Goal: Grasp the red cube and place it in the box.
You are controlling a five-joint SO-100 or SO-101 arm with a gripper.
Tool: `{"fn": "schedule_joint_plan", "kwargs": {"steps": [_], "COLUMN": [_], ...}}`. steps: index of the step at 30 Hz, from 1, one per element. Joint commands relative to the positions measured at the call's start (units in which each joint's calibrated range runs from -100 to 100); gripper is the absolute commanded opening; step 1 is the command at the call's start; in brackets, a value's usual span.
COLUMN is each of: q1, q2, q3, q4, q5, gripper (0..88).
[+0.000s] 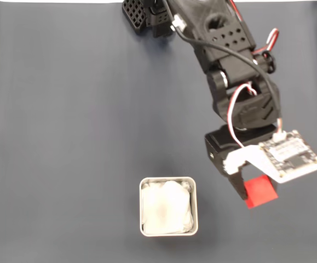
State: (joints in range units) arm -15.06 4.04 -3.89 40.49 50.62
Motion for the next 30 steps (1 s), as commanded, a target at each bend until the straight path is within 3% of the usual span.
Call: {"fn": "schedule_joint_plan", "kwargs": {"steps": [1, 30], "q1": [1.5, 9.8], "q2": [-6.2, -12.4], "q3": [1.3, 6.9], "q4": [-0.1, -1.0], "q5": [-0.4, -1.3], "gripper": [7.9, 8.1]}}
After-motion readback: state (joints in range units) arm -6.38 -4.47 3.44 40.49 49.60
